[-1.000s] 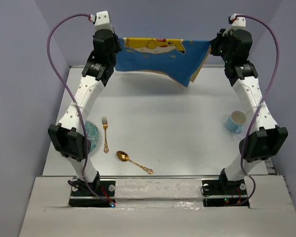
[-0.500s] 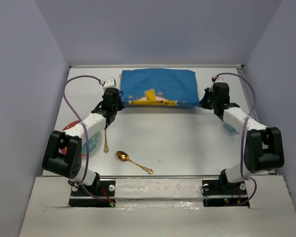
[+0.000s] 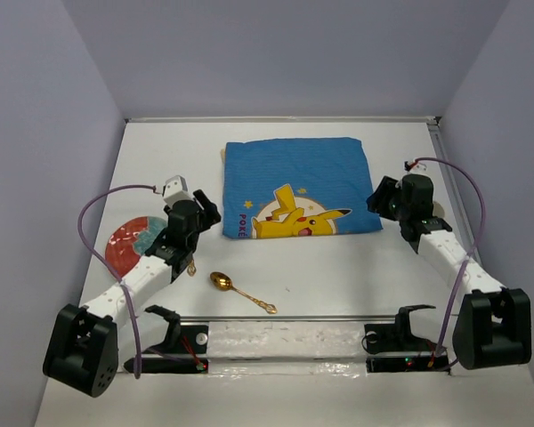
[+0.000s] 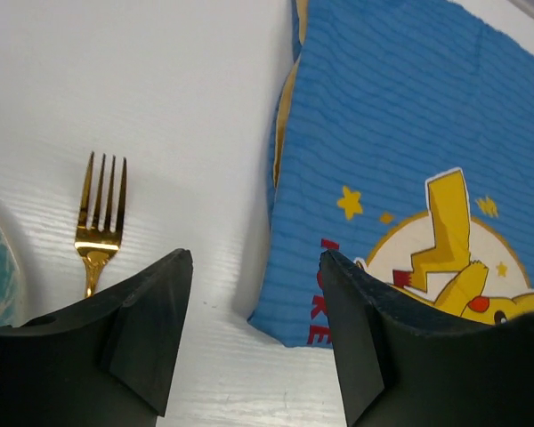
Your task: Set the dinner table for one person
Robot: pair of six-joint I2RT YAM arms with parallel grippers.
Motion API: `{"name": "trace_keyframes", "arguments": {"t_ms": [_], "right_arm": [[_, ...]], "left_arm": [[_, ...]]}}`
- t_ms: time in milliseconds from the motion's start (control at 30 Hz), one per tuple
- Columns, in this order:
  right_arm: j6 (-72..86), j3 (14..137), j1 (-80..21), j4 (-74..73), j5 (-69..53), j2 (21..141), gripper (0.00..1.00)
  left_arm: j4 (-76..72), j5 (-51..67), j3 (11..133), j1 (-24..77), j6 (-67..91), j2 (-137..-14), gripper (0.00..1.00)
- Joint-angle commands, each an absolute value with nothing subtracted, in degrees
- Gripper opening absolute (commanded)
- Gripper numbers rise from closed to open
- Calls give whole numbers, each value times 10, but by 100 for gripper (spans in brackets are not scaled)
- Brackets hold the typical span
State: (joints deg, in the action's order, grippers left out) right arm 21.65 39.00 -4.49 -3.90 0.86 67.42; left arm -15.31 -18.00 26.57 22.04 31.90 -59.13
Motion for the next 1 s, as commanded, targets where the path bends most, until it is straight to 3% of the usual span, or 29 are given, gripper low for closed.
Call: {"name": "trace_keyframes", "arguments": {"t_ms": [0, 200, 300, 467, 567, 600, 667, 733, 967], "right_arm": [[226, 365, -45, -54, -24, 635, 58], [244, 372, -45, -53, -24, 676, 52], [258, 360, -45, -34, -32, 667, 43], [275, 358, -45, -28, -25, 678, 50], [294, 359, -45, -25, -4, 713, 67], [304, 362, -45, -25, 3, 728, 71], [315, 363, -45, -17, 30, 742, 71], [334, 361, -45, -13, 54, 743, 68], [381, 342, -45, -14, 103, 736, 62]], "left_arm": [[-149, -182, 257, 256, 349, -603, 67], [-115, -199, 305, 280, 351, -712, 63], [-121, -187, 315, 280, 356, -750, 61], [-151, -180, 314, 279, 368, -789, 56], [-157, -175, 317, 280, 368, -803, 44], [-160, -177, 316, 280, 367, -803, 28], [-160, -181, 311, 280, 363, -801, 12], [-151, -192, 309, 279, 355, -798, 3], [-150, -201, 298, 275, 349, -787, 0]]}}
